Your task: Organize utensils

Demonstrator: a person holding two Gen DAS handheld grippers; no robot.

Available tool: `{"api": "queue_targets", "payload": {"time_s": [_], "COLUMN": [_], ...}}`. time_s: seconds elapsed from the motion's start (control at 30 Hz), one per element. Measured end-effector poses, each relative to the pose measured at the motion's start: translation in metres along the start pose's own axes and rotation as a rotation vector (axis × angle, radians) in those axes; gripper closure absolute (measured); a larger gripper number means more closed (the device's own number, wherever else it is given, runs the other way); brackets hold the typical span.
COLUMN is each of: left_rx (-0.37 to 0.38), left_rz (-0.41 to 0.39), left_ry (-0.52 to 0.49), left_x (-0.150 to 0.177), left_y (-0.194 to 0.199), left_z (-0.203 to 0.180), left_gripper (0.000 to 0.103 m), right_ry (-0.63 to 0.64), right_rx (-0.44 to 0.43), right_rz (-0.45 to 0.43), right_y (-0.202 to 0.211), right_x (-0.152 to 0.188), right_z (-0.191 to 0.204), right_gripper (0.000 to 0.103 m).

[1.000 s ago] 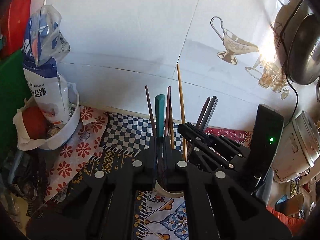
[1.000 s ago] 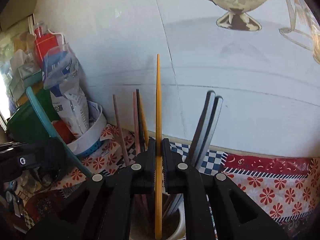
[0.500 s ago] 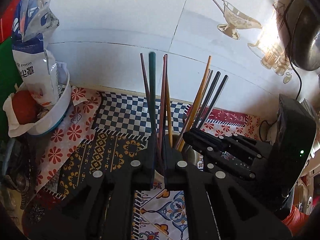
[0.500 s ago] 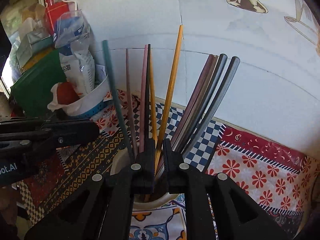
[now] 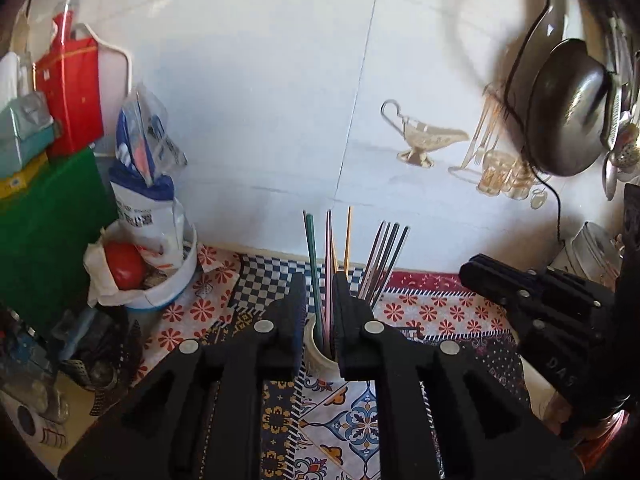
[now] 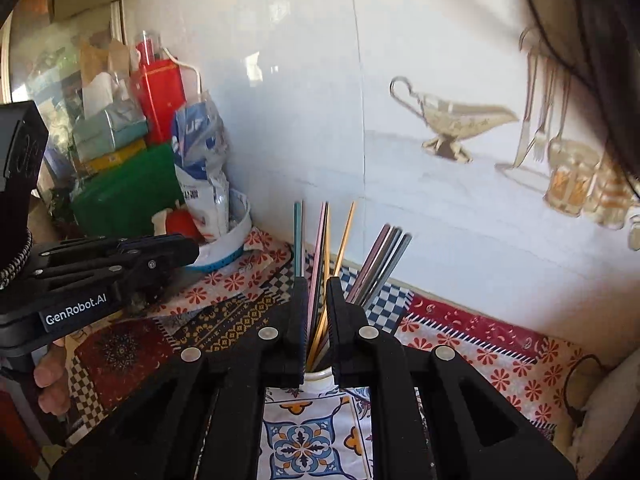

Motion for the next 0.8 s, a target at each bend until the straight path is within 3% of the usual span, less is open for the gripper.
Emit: {"api": "queue_targets", "payload": {"time_s": [0.23,0.3,0.37,0.57,0.7,0.8], "left_rx": [-0.086,-0.073,-0.064,-0.047,-0.090,-0.101], "left_rz": [-0.288,-0.355,-0.400,-0.440,-0.430,-0.429], "left_ry": [-0.075,-0.074,-0.068,-0.064,-0.085,-0.087], "left_x": [-0.019,-0.019,-0.017,-0.003,0.011,0.020], "left_y": [0.102,0.129,0.149,0.187,0.202,0.212], "left_z": [-0.022,-0.025,-0.027,-0.031,-0.034,-0.035], "left_gripper": [0.083,0.067,0.060,0.038,0.019,0.011], "right_ry": [-0.015,-0.013,-0.015,-0.023,-0.034,-0.028], "right_rx": [0.027,0.048,0.068,0.160,0.230,0.271], "right_rz": [-0.268,-0.336,-0.391,-0.484,-0.519,-0.529], "right_y": [0.113,0.139,0.161,0.204,0.225,0.235], "right_x": [-0.023,-0.026,-0.026,-0.013,0.001,0.008], "right_z": [0.023,0.032,0.041,0.062,0.070,0.075], "right_gripper": [0.094,0.088,0.079,0.050,0.021,0.011]}}
Point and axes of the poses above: each gripper's, at about its wrist camera, not at the fingertips, and y roughly against the way its jaws point, z to its left, x to its underside, the point moved 2 cm from there along -y, roughly the way its jaws point, and after that the axes turned 5 degrees about -y, right-handed, at the moved point
